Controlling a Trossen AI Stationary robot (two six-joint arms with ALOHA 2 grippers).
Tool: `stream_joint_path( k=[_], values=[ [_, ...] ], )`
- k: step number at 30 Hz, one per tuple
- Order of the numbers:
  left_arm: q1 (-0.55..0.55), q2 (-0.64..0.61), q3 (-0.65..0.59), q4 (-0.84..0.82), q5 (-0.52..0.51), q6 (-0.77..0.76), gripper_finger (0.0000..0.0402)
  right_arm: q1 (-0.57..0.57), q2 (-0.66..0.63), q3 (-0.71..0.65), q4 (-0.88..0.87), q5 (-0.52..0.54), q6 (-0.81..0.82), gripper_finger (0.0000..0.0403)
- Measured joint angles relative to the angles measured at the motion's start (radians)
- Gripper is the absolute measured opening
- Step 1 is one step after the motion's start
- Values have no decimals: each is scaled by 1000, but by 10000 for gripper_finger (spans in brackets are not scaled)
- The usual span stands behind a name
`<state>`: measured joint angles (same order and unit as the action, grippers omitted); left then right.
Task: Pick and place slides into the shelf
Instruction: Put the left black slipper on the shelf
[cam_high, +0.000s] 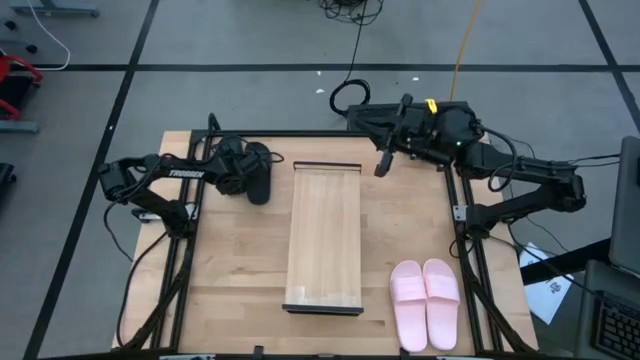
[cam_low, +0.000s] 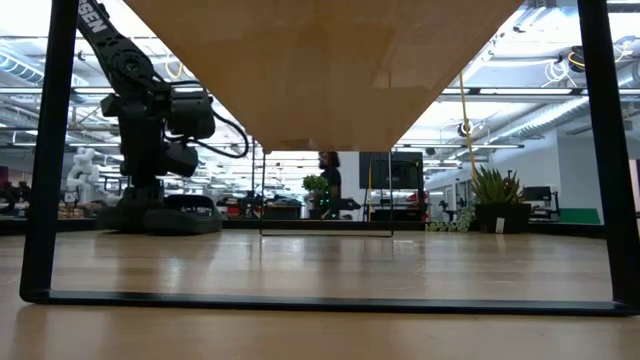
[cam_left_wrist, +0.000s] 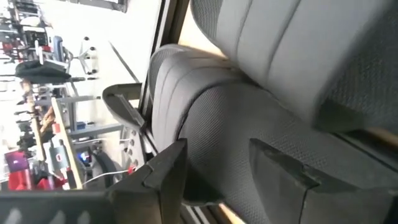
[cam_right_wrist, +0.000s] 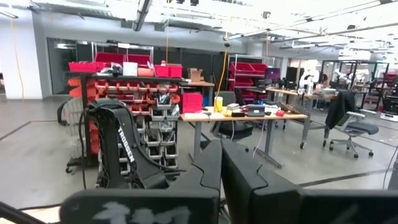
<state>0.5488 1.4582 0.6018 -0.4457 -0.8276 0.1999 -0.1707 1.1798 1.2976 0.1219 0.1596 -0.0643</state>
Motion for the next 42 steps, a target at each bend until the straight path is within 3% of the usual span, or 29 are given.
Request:
stream_joint_path(
  k=[13,19,27,42],
  values=[
    [-7,0,0,-44,-21,-28,180,-20,9,0,29,4,29,0],
    [-75,0,23,-87,-22,-122,180,-83,16,0,33,4,126,0],
    [-147,0,77,-93,-92,-95,180,-123,59,0,39,-4,217,0],
    [-62,0,75,-245,-39,-159,180,-122,63,0,145,-7,211,0]
  ],
)
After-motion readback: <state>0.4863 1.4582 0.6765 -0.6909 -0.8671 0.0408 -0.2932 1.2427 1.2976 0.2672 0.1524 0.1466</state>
